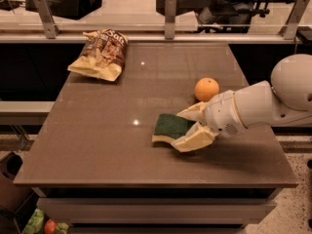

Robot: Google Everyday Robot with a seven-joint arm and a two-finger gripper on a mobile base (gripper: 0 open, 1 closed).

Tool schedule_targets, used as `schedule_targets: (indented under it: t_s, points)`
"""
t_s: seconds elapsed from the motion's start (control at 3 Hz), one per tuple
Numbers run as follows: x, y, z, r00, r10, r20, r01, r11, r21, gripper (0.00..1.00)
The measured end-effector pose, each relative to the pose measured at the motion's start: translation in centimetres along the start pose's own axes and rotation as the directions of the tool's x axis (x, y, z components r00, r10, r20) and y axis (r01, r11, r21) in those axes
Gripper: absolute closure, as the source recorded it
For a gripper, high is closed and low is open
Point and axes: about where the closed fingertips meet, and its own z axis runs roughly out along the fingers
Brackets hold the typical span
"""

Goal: Move sponge near brown chip bag

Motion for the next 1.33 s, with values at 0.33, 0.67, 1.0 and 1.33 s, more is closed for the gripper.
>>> schedule_targets:
  t_s: [0.33,0.67,1.0,1.33]
  points:
    - [-1.1,-1.4,-0.9,1.0,-0.008,0.017,0.007,0.9994,0.035,1.0]
    - [-2.4,-2.9,-2.5,1.0,-0.013,0.024,0.011,0.9956,0.093,1.0]
    - [-4.2,-5.2,-4.2,1.0,-0.009,0.008,0.007,0.9859,0.167,1.0]
    - [-6.2,-8.6,-5.3,1.0,0.005,-0.019,0.0,0.9723,0.234,1.0]
